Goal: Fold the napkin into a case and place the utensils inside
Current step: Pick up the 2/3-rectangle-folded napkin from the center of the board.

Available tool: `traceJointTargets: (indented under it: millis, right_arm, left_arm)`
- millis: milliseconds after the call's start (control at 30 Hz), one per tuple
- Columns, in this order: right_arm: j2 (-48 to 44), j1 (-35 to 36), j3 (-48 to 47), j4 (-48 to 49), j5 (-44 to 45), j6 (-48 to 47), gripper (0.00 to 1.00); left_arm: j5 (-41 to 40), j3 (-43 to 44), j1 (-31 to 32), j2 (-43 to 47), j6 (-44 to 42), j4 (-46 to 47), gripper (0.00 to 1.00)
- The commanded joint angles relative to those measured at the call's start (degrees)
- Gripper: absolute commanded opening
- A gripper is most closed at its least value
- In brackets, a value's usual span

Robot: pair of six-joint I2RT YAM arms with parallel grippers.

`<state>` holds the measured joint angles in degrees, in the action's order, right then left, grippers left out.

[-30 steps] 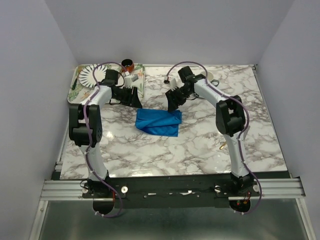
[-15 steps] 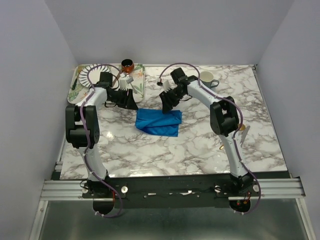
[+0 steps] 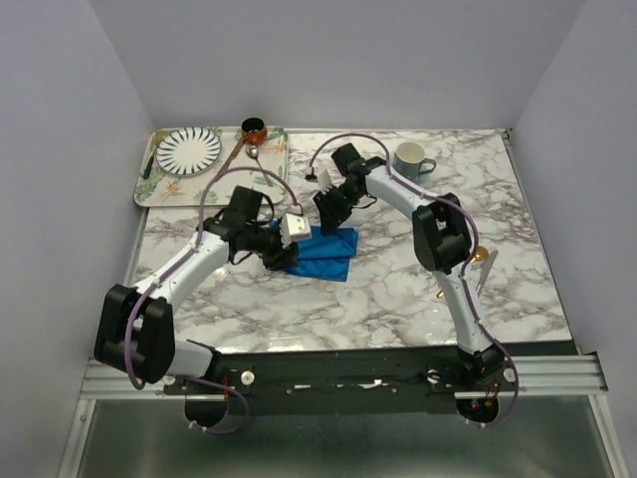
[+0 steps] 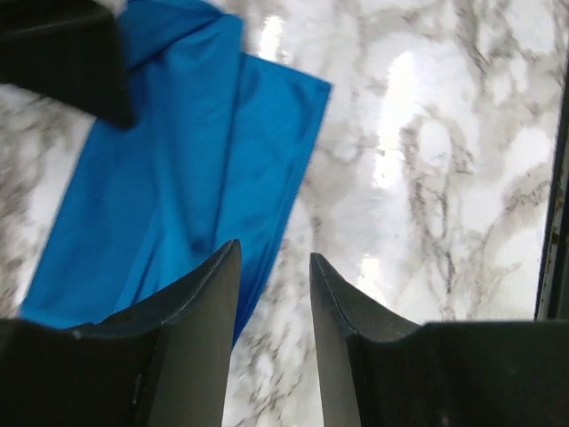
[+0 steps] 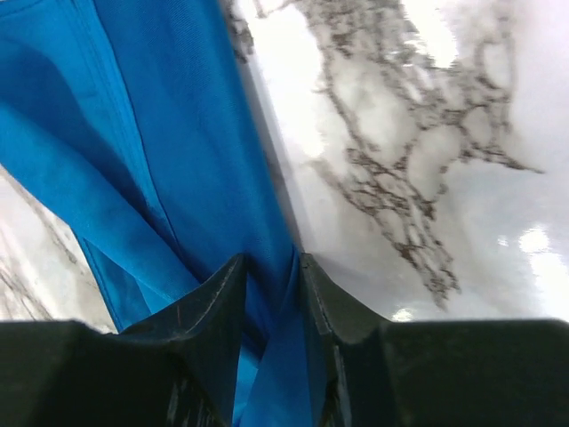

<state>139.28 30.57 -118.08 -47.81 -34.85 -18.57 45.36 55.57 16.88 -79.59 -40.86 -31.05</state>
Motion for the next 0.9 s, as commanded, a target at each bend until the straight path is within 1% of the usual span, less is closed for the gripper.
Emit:
traceJointTargets:
  millis: [0, 33, 67, 100, 167, 200, 333, 433, 467, 667, 733, 867]
  right_arm:
    - [-0.7, 2.5, 5.5, -3.0, -0.9, -1.2, 0.37]
    - [-1.0, 2.8, 6.3, -2.9, -1.2, -1.1, 0.37]
    - [-1.8, 2.9, 7.2, -2.2, -1.2, -0.7, 0.37]
    - [-2.2, 3.0, 7.9, -2.0, -1.5, -0.3, 0.37]
    - [-2.9, 3.4, 10.0, -1.4, -1.9, 0.2, 0.37]
    - [-3.1, 3.4, 10.5, -1.1, -2.0, 0.2, 0.37]
    - [-4.1, 3.7, 12.6, 0.0, -2.0, 0.5, 0.37]
    - [-4.8, 3.9, 13.9, 1.1, -2.2, 0.9, 0.37]
    - [-4.8, 3.9, 14.0, 1.1, -2.3, 1.0, 0.37]
    - [-5.0, 4.1, 14.3, 1.4, -2.2, 0.9, 0.36]
    - [-5.0, 4.1, 14.5, 1.6, -1.9, 0.6, 0.36]
    - [-4.9, 4.2, 14.5, 1.6, -2.4, 0.1, 0.36]
  left_arm:
    - [-9.0, -8.1, 11.5, 2.6, -4.7, 9.3, 0.46]
    - [-9.8, -9.6, 13.2, 2.7, -4.6, 9.7, 0.45]
    - [-12.2, -10.2, 15.3, 2.7, -4.4, 10.7, 0.45]
    - [-12.9, -10.9, 18.6, 2.6, -4.5, 11.2, 0.45]
    - [-14.7, -12.9, 21.7, 2.2, -4.4, 13.0, 0.45]
    - [-16.6, -13.3, 24.3, 1.7, -4.4, 13.6, 0.45]
    - [-21.3, -13.8, 27.5, -1.0, -4.5, 15.3, 0.46]
    - [-23.6, -12.3, 28.5, -3.6, -4.7, 15.1, 0.47]
    - [-23.4, -11.6, 29.1, -4.4, -6.8, 12.6, 0.47]
    - [-25.0, -9.7, 29.3, -6.7, -12.5, 5.4, 0.45]
    - [-25.0, -10.6, 29.1, -6.0, -14.5, 4.7, 0.44]
    - [-25.1, -10.2, 29.1, -7.5, -14.2, 5.1, 0.43]
